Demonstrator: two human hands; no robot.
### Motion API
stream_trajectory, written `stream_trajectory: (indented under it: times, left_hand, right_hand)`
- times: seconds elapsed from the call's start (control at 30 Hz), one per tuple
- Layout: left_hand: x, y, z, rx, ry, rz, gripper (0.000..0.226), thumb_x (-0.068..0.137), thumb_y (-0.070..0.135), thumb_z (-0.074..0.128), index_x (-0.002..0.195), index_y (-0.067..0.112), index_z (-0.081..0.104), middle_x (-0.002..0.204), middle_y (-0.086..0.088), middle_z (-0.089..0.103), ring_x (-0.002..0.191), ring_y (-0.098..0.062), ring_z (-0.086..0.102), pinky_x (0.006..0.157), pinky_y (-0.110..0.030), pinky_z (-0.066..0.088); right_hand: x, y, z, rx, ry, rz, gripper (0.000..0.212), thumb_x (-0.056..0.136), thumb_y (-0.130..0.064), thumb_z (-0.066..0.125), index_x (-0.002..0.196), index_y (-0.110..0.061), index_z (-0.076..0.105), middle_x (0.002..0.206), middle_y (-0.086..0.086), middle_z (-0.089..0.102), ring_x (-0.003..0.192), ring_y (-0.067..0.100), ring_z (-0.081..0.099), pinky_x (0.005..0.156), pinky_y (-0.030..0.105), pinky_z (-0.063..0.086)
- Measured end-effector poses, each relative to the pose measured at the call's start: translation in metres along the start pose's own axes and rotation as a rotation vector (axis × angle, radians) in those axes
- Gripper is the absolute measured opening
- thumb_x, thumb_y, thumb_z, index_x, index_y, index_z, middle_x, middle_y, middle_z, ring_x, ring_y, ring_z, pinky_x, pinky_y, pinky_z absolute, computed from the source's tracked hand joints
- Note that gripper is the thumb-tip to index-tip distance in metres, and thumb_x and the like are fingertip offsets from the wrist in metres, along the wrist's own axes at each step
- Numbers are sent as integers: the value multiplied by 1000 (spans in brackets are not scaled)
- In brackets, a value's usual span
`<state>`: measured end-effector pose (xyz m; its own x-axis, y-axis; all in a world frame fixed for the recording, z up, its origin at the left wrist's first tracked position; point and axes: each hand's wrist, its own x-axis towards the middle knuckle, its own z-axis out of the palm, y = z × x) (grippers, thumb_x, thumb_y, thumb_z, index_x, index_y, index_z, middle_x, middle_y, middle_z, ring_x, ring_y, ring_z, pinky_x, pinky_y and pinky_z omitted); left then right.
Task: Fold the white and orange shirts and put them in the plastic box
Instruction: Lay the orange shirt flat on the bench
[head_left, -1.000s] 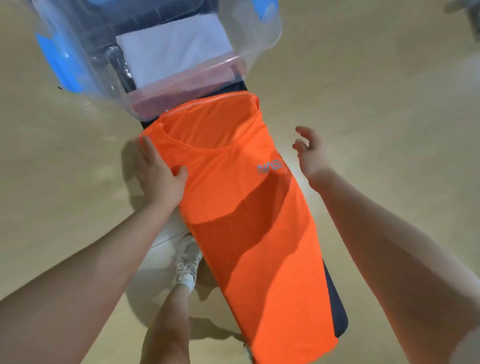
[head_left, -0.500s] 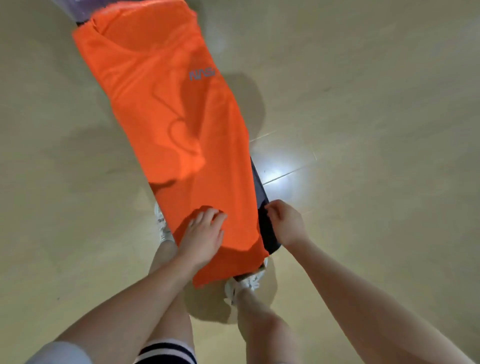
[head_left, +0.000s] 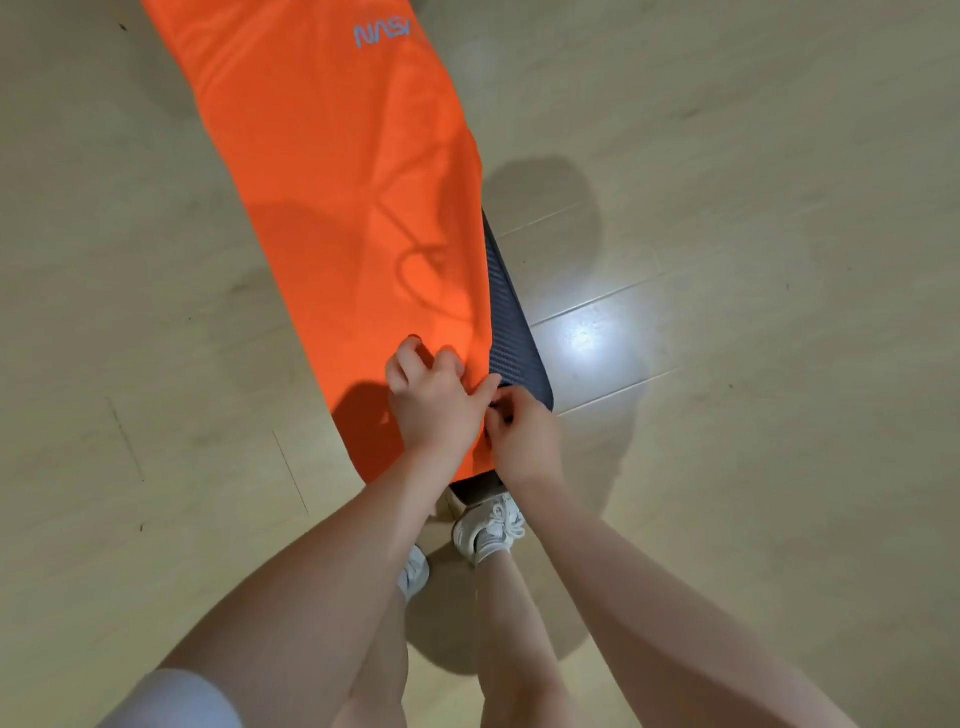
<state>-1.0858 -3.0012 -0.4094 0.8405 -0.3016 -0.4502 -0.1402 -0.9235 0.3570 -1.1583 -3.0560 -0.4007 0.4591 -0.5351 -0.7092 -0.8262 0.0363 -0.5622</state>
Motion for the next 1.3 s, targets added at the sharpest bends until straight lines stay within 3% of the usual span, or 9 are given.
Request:
stream_trajectory:
  times: [0.13,0.3,0.5,0.63,0.73,0.87,0.97,1.17,1.3]
  left_hand:
    - [5,-4,0,-69,-41,-76,27,91,32,52,105,13,66,145,-8,30,132,-35,23,102,-45,34]
    - [6,-19,-20,-450,-118,-123,24,94,21,50,73,15,60,142,2,40,131,-22,32,110,-32,24]
    - [3,-21,-28,-460,-150,-33,20,82,38,56,73,26,69,135,3,44,129,-19,40,110,-37,28]
    - [2,-17,-11,-267,-80,192,38,78,44,48,79,16,74,131,-15,55,130,-36,42,108,-45,29]
    - [1,-13,-8,-171,-185,275,31,87,25,56,115,14,61,148,-8,37,142,-31,23,113,-43,21]
    - [0,-26,-4,148,-204,392,66,90,33,55,146,23,22,159,-1,-1,146,-25,-3,117,-42,2]
    - [0,-40,-1,340,-227,381,88,83,49,57,149,22,5,157,-8,-12,145,-32,-8,116,-47,-1]
    - [0,-51,2,371,-180,326,125,58,69,66,141,26,-17,157,-15,-10,143,-32,-10,114,-51,-2]
    - [3,-52,-2,360,-263,205,140,51,75,66,145,18,-21,154,-9,-25,143,-31,-19,115,-52,-2]
  right_hand:
    - [4,-9,1,60,-56,66,24,85,-31,59,96,-9,62,83,1,64,79,16,58,72,29,45]
    - [5,-19,-1,238,-255,177,32,81,-21,64,53,-13,49,48,0,49,51,18,44,55,30,39]
    - [0,-30,-48,704,-128,172,19,93,-10,45,78,-9,57,60,1,57,49,8,52,45,15,42]
    - [5,-7,-71,504,12,43,16,92,-12,51,76,-13,51,65,1,48,52,6,43,50,23,36]
    - [18,14,-80,324,189,-10,21,92,-13,49,71,-18,51,61,-5,45,56,7,40,54,23,34]
    - [43,48,-84,148,402,190,31,93,-14,38,63,-16,46,62,0,47,72,23,45,62,34,33]
    - [53,56,-79,-14,429,315,32,95,-11,34,123,-3,50,123,21,54,117,36,48,95,37,36]
    - [35,17,-25,-444,8,-621,59,95,-45,30,141,-8,37,150,20,31,138,34,31,112,43,25]
    - [49,24,-13,-536,-46,-645,68,92,-54,22,148,-14,18,157,5,15,145,22,10,116,41,14]
